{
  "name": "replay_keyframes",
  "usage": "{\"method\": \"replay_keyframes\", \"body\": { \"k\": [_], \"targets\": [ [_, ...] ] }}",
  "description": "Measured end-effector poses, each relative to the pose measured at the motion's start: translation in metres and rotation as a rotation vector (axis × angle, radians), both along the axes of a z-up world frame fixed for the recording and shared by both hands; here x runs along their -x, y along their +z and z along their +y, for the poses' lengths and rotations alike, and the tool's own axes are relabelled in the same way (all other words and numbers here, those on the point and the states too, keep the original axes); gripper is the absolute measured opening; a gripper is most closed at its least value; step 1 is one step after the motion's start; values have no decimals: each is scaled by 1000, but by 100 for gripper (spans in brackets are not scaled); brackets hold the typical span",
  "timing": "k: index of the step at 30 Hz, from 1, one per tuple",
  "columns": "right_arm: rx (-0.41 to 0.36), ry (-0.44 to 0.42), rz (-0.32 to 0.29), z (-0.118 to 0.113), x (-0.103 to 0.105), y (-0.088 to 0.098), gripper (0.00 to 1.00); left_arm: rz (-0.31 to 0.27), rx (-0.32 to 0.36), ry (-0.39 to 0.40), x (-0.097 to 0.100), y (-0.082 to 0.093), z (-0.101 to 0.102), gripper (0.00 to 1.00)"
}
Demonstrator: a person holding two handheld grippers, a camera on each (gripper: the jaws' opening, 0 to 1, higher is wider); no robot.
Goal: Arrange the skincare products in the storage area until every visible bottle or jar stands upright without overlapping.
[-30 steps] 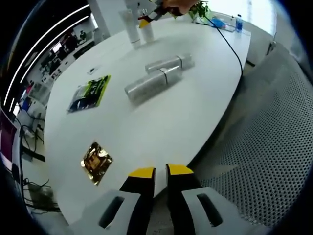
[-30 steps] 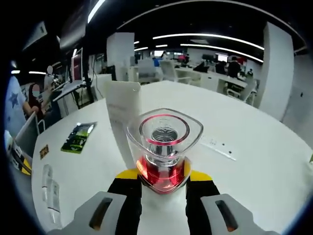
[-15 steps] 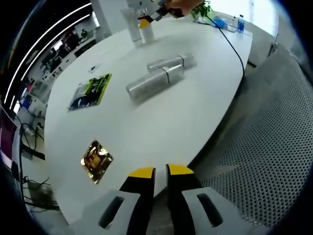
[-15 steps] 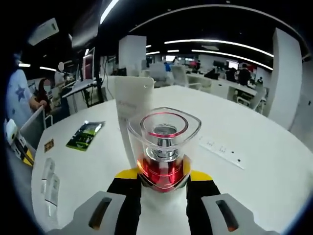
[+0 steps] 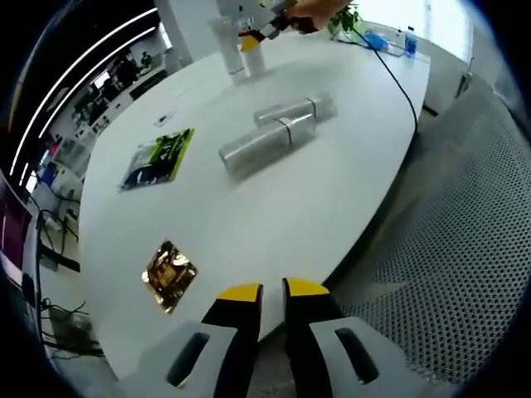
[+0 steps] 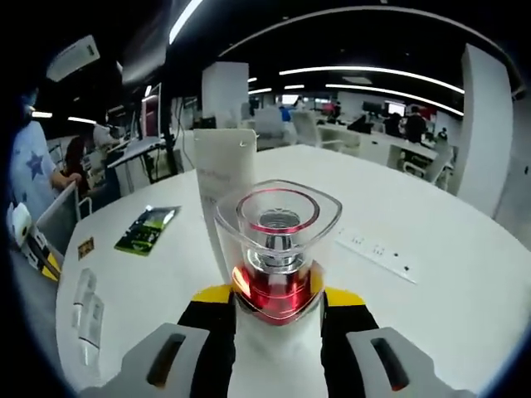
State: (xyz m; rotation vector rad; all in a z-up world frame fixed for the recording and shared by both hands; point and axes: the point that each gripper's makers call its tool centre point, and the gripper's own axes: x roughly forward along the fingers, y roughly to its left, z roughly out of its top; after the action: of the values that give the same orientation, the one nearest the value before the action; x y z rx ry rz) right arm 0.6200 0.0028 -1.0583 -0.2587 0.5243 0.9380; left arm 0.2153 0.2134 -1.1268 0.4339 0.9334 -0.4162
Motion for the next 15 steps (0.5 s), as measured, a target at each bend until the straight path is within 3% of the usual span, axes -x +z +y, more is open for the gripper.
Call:
{"method": "replay_keyframes", "body": {
  "k": [6,15],
  "targets": [
    [31,-18,15,-4,5,-3,45,-16,-4,13,-2,3,2,9],
    [88,13,32,-6,14,-8,44,-20,-5,8,-2,3,2,8]
  ]
}}
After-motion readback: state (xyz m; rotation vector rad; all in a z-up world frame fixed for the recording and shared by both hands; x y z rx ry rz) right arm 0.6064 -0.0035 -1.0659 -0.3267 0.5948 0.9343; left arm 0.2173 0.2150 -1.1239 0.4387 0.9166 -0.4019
